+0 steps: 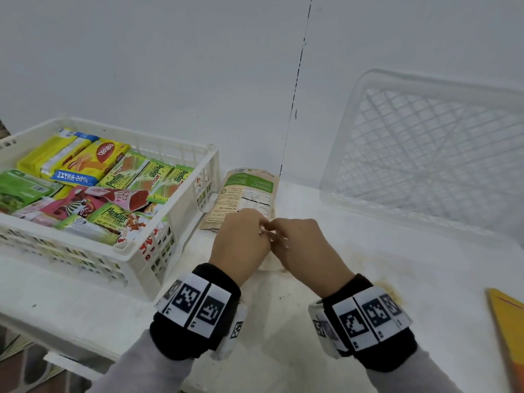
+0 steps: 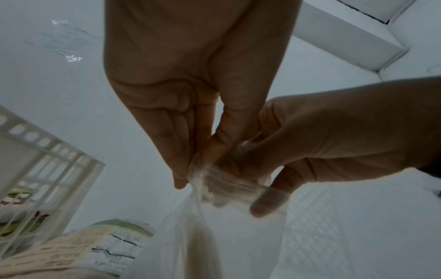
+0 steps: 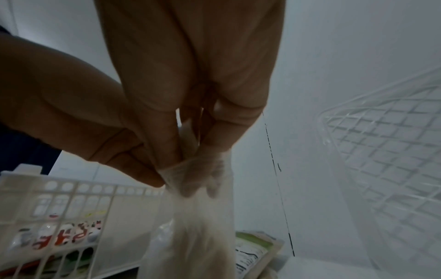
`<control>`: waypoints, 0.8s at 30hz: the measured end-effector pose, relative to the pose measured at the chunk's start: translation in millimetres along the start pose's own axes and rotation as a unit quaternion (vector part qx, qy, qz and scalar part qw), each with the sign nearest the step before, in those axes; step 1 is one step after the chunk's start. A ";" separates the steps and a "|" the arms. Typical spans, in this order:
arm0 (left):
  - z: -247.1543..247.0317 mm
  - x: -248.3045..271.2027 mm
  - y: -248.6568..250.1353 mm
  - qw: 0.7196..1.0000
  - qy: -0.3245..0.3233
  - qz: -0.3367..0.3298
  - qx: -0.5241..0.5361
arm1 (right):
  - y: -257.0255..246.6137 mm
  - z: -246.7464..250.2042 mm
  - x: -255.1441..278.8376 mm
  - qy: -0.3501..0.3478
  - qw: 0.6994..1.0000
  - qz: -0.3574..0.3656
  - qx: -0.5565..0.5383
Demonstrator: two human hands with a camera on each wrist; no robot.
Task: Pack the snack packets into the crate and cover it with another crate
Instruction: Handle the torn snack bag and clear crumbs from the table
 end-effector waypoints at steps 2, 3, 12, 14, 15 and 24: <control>3.5 0.9 -0.9 1.000 0.011 0.010 0.020 | -2.1 6.9 -0.6 0.021 0.999 -0.013 -0.031; 5.3 1.2 -1.5 0.999 0.013 0.015 0.028 | -2.7 9.0 -0.4 0.021 0.999 -0.019 -0.031; 7.0 2.9 -3.1 0.999 0.023 0.009 0.024 | 6.4 25.8 13.3 0.039 0.997 -0.017 -0.068; 7.7 1.9 -5.3 0.999 0.017 0.005 0.032 | 21.3 37.4 25.0 0.093 0.991 -0.047 -0.086; 7.5 1.3 -6.3 0.999 0.012 0.002 0.035 | 32.1 42.1 33.0 0.090 0.991 -0.069 -0.073; -3.2 -1.0 -13.7 0.994 -0.039 0.009 0.105 | 126.3 43.7 123.4 -0.302 0.905 -0.284 0.092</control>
Point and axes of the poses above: each hand's wrist, its own x-axis away from the middle knuckle, its own z-axis out of the back of the hand, y = z × x, the point moved 3 cm from there along -x, towards the middle knuckle, and after that the axes turned 9 degrees about z, right-handed, at the moved point
